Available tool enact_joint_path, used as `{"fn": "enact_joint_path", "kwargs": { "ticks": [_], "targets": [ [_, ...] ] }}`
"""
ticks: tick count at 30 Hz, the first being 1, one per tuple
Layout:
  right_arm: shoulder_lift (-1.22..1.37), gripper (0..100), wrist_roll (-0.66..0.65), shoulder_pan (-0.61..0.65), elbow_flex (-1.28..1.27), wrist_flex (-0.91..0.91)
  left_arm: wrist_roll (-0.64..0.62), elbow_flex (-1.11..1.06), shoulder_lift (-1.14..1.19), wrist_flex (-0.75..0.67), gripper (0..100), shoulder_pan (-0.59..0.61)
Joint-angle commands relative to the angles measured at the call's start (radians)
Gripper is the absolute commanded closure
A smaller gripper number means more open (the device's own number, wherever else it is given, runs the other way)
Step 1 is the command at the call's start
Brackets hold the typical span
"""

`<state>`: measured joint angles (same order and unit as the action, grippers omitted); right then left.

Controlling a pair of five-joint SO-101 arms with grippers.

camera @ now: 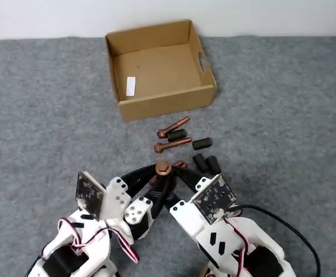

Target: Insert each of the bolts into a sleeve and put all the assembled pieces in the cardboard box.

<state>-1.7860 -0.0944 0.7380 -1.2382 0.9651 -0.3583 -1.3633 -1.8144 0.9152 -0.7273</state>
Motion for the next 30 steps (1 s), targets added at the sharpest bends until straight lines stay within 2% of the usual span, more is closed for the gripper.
{"fn": "enact_joint_path", "kwargs": {
  "ticks": [1,5,13,17,19,22,26,30],
  "targets": [
    [-0.012,99.1,-0.008,-0.002,0.023,-0.036,0.048,-0.01,0.005,0.072,89,-0.031],
    [-0.012,99.1,-0.008,-0.002,0.021,-0.036,0.055,-0.007,0.005,0.115,80,-0.028],
    [-0.015,99.1,-0.008,-0.002,0.012,-0.035,0.061,0.127,0.006,0.138,80,-0.028],
    [-0.013,99.1,-0.006,-0.005,0.011,-0.035,0.078,0.171,0.006,0.195,80,-0.009],
    [-0.013,99.1,0.011,-0.038,0.011,-0.035,0.083,0.177,0.006,0.195,80,0.048],
    [-0.01,99.1,0.16,-0.162,0.02,-0.033,0.089,0.174,0.005,0.192,83,0.175],
    [0.048,99.1,0.292,-0.332,0.049,-0.018,0.14,0.124,0.0,0.192,100,0.358],
    [0.252,99.1,0.4,-0.384,0.18,-0.008,0.181,-0.013,0.0,0.192,100,0.508]
  ]
}}
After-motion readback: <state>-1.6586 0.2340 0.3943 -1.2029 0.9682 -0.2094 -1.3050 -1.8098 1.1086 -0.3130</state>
